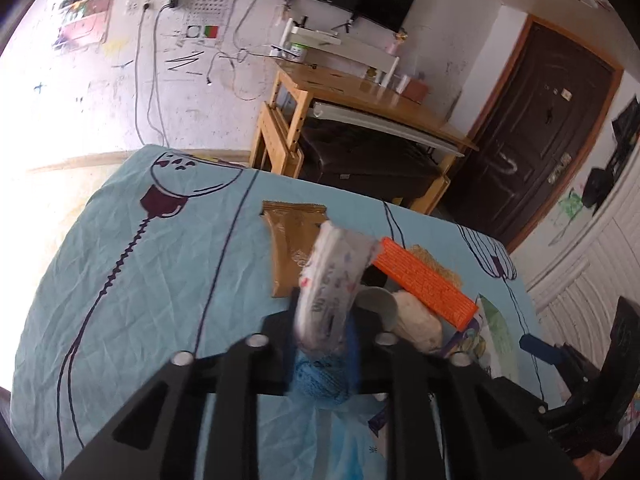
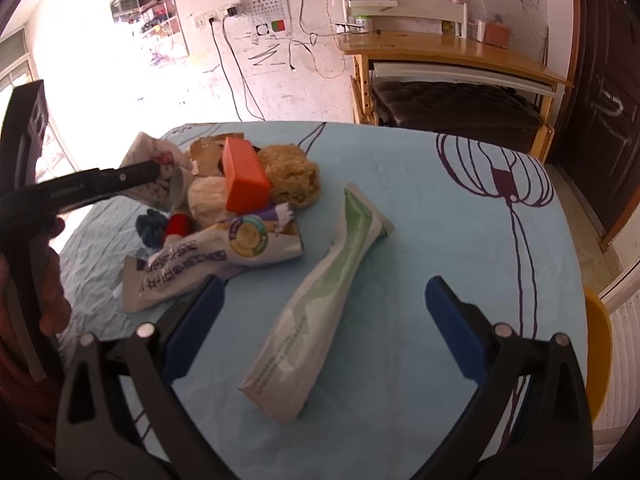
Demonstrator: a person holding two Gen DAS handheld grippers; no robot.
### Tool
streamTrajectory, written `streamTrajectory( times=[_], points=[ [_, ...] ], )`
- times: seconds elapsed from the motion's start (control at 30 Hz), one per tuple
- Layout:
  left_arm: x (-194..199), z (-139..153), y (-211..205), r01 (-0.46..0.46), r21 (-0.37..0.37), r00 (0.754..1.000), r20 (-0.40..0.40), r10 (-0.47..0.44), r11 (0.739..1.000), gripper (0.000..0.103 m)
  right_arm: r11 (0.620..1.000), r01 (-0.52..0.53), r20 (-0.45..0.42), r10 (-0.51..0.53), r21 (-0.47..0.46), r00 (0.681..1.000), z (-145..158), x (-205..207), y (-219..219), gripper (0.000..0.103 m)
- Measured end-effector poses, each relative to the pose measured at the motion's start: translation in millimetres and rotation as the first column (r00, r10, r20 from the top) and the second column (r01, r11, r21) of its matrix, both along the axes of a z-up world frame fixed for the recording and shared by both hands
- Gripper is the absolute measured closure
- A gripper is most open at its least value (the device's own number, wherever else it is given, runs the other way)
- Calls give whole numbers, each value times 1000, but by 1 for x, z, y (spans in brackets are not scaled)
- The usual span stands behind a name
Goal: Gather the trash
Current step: 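Grasp the Hello Kitty tissue pack with the left tool while the right tool grasps the white-green tube, then carry the tissue pack and the tube over the orange bucket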
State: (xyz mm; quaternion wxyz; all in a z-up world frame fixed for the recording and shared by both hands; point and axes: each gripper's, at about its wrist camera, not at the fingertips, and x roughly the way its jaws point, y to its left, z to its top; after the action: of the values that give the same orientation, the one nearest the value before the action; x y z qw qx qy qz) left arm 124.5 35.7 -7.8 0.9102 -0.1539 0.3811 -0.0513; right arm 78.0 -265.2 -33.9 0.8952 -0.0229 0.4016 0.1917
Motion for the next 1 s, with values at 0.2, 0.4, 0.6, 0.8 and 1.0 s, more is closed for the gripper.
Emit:
streamTrajectory(
  times=[0.2,0.4,0.6,0.8,1.0],
  points=[
    [1,2,9,-17,-29,1000,4,17,999,93,998,8,-26,-9,-55,1000,-8,7,3,6],
    [-8,13,10,-9,-31,999,34,10,999,93,996,0,-65,-6,-88,998,-17,11,2,44],
    [-21,27,6,-3,-16,997,77,4,1000,93,996,36,-33,-39,-77,999,-17,10,-9,79],
    [-29,39,-4,9,7,994,109,-9,1000,93,995,82,25,-81,-59,996,-7,5,-25,79],
    [-28,53,-36,72,42,989,129,-77,997,93,978,194,102,-186,-74,977,9,1,-61,79]
  ],
)
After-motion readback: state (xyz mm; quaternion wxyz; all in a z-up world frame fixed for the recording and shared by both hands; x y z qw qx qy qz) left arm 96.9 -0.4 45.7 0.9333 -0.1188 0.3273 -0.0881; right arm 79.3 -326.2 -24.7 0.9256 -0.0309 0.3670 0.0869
